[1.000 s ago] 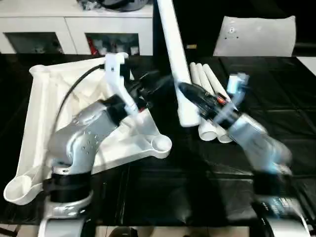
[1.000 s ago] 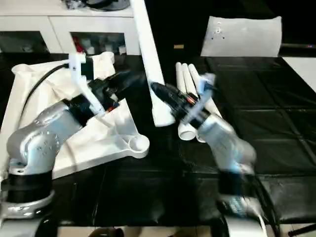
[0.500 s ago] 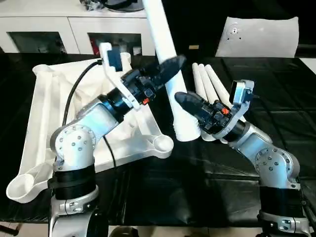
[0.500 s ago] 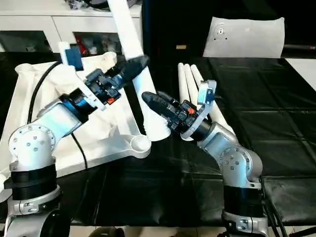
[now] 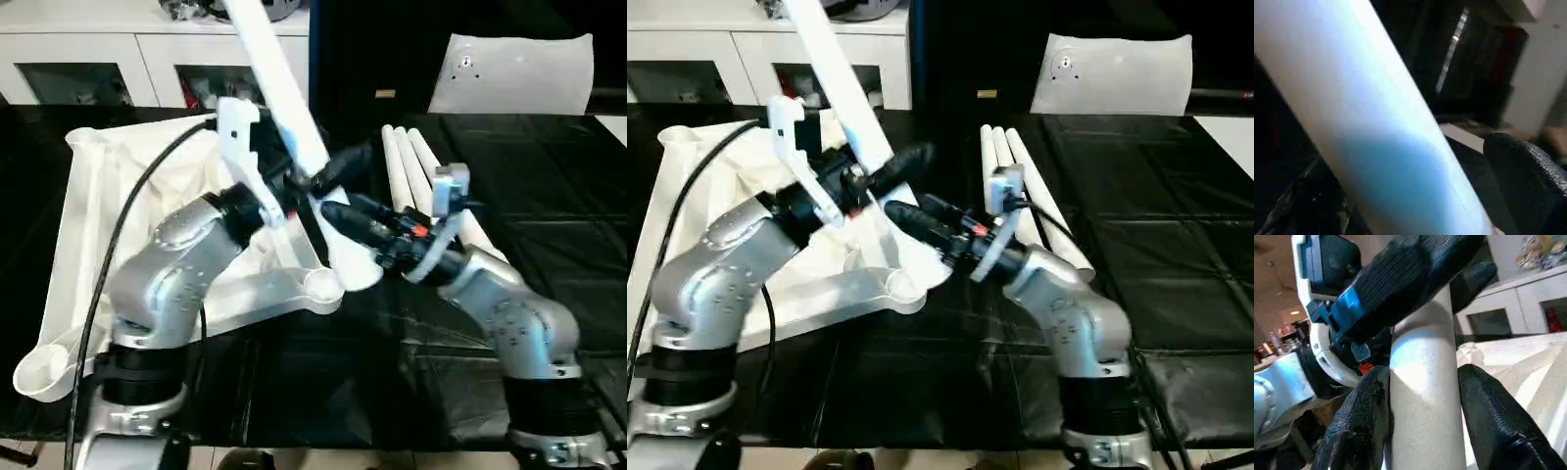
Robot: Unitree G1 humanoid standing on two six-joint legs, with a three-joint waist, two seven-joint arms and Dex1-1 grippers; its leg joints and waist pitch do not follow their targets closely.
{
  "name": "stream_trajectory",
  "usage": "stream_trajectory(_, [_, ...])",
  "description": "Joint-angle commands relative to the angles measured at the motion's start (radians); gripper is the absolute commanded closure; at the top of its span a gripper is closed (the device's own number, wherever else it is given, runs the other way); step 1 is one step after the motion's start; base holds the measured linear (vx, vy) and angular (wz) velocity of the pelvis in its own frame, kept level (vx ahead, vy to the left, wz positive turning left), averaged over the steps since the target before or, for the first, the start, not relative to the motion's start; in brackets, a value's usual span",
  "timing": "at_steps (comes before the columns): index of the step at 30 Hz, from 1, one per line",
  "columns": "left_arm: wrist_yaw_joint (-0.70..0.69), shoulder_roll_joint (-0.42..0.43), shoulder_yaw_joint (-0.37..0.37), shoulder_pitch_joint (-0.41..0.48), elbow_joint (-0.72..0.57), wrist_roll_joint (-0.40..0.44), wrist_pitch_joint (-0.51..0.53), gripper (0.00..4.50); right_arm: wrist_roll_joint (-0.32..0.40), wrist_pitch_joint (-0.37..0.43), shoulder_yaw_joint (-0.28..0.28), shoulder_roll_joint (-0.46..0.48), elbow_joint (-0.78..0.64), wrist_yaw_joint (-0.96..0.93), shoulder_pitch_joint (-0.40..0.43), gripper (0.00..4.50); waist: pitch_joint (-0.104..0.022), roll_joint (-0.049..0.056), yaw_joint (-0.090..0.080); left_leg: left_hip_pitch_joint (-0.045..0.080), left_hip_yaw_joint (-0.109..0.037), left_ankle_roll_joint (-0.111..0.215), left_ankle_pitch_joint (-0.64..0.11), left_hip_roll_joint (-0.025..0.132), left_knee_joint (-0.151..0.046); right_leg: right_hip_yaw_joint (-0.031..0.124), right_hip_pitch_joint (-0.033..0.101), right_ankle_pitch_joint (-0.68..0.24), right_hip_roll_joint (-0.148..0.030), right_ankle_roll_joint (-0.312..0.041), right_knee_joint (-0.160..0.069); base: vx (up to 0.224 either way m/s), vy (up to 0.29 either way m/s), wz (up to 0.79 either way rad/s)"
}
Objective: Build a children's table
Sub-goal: Pick table leg
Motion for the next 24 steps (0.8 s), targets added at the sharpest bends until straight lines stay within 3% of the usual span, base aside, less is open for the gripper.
stream_trajectory(1, [0.032, -0.005, -0.01, 0.005, -0.006, 0.017, -0.006, 0.46, -0.011, -0.031, -0.002, 0.001, 0.004, -0.014, -0.009, 2.68, -0.074, 0.004, -0.003, 0.019, -0.021, -0.012, -0.132, 0.05, -0.068, 0.037, 0.05, -0.03, -0.07, -0.193, -0.082, 0.0, 0.0, 0.0])
stream_trajectory(4, [0.062, -0.025, -0.004, 0.01, -0.011, 0.006, 0.023, 0.48, -0.026, -0.054, 0.002, 0.006, 0.012, -0.022, -0.01, 2.68, -0.073, 0.004, -0.003, 0.018, -0.02, -0.011, -0.135, 0.05, -0.067, 0.037, 0.049, -0.041, -0.069, -0.197, -0.083, 0.0, 0.0, 0.0])
stream_trajectory(6, [0.101, -0.088, 0.035, 0.012, -0.022, -0.055, 0.05, 0.48, -0.048, -0.089, 0.006, 0.018, 0.026, -0.034, -0.014, 2.68, -0.073, 0.002, -0.003, 0.017, -0.019, -0.01, -0.125, 0.049, -0.065, 0.037, 0.05, -0.024, -0.07, -0.208, -0.081, 0.0, 0.0, 0.0])
stream_trajectory(10, [0.151, -0.136, 0.065, 0.015, -0.03, -0.087, 0.046, 0.95, -0.067, -0.12, 0.011, 0.027, 0.045, -0.04, -0.018, 2.68, -0.074, -0.003, -0.001, 0.014, -0.019, 0.009, -0.123, 0.048, -0.064, 0.036, 0.051, -0.031, -0.069, -0.209, -0.084, 0.0, 0.0, 0.0])
stream_trajectory(16, [0.151, -0.12, 0.051, 0.021, -0.032, -0.058, 0.038, 1.47, -0.079, -0.14, 0.017, 0.028, 0.06, -0.045, -0.023, 2.68, -0.077, 0.0, -0.001, 0.014, -0.02, 0.027, -0.091, 0.049, -0.061, 0.035, 0.05, 0.007, -0.068, -0.2, -0.079, 0.0, 0.0, 0.0])
stream_trajectory(24, [0.162, -0.116, 0.051, 0.024, -0.041, -0.069, 0.061, 2.18, -0.101, -0.169, 0.03, 0.021, 0.087, -0.03, -0.033, 2.68, -0.076, 0.002, -0.001, 0.014, -0.02, 0.026, -0.101, 0.05, -0.061, 0.034, 0.05, 0.005, -0.068, -0.212, -0.079, 0.0, 0.0, 0.0])
